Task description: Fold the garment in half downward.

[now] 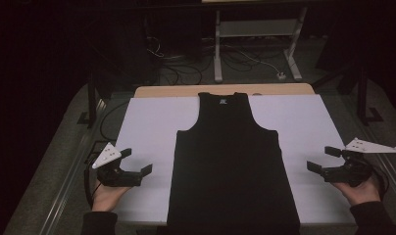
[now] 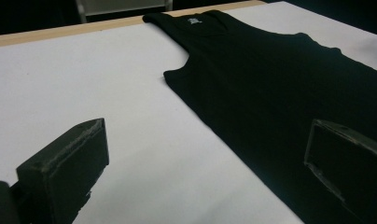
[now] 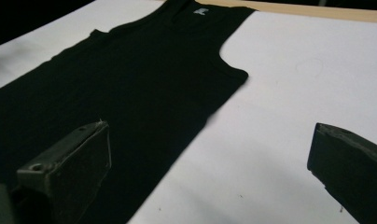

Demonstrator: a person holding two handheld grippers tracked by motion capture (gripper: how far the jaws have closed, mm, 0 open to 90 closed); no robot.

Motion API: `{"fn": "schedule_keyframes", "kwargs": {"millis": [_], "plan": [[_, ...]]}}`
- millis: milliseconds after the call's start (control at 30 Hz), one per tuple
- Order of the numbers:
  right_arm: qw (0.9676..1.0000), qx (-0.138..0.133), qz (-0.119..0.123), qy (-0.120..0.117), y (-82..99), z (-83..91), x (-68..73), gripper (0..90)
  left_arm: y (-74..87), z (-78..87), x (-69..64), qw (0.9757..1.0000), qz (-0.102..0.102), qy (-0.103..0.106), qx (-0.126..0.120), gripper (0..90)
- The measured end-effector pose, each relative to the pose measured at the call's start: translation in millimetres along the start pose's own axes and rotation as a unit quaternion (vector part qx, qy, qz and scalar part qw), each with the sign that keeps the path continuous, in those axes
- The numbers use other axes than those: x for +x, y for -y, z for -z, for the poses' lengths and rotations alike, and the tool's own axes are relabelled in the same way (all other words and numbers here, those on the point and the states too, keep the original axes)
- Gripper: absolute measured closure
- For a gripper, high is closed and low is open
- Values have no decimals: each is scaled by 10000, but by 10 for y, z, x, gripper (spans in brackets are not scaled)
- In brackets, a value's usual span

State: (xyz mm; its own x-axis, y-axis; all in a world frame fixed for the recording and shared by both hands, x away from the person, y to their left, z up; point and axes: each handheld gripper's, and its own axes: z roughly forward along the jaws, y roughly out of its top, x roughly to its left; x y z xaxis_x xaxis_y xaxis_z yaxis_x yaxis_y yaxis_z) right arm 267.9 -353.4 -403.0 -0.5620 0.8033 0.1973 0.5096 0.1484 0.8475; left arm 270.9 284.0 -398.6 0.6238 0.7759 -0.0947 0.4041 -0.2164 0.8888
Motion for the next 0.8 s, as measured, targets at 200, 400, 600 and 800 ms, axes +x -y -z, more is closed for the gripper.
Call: {"fn": "schedule_keyframes", "kwargs": {"millis": [200,400,600,800], "plan": [[10000,-40,77,1,-100,9,12,0,-42,7,-20,10000,7,-47,-15,0],[9999,17,117,26,-196,-27,30,0,-107,-22,-7,10000,-28,-25,27,0],[9996,145,234,-13,-305,-90,65,0,-203,-77,-24,9997,-186,18,150,0],[9993,274,259,-42,-379,-154,85,0,-277,-128,-29,9994,-267,79,226,0]]}}
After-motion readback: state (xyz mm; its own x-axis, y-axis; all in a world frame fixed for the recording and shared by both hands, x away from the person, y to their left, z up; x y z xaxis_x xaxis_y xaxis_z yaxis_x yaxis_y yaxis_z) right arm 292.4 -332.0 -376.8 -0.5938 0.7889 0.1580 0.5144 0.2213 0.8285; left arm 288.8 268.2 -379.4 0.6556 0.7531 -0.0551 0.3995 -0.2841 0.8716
